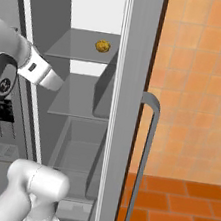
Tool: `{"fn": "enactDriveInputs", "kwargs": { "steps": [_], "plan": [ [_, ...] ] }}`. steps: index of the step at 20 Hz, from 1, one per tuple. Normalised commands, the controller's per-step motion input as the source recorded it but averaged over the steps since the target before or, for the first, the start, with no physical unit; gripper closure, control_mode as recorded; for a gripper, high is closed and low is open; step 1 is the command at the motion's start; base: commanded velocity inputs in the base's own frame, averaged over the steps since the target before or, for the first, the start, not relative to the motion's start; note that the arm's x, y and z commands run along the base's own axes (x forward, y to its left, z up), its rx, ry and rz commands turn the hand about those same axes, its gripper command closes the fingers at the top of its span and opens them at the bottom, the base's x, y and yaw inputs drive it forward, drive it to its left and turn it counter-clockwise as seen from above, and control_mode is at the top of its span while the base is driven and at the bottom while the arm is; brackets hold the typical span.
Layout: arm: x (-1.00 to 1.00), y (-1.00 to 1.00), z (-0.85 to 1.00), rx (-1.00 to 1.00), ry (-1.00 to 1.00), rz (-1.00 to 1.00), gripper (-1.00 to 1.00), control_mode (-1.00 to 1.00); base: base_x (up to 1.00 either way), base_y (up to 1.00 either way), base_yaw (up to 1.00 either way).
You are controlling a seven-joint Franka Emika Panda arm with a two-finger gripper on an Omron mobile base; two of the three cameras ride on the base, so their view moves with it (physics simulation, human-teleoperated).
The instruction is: Place one squash and one steak in each tupperware on the nearby counter, to pack two identical lunches.
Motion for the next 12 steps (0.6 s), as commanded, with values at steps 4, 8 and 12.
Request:
{"fn": "enactDriveInputs", "kwargs": {
  "steps": [4,8,12],
  "plan": [
    [0.74,0.00,0.11,0.00,0.06,-0.01,-1.00,-1.00,0.00,0.00,0.00],
    [0.92,-0.01,0.00,0.00,0.06,0.00,-1.00,-1.00,0.00,0.00,0.00],
    [0.94,-0.04,0.00,0.00,0.01,0.07,-1.00,-1.00,0.00,0.00,0.00]
  ]
}}
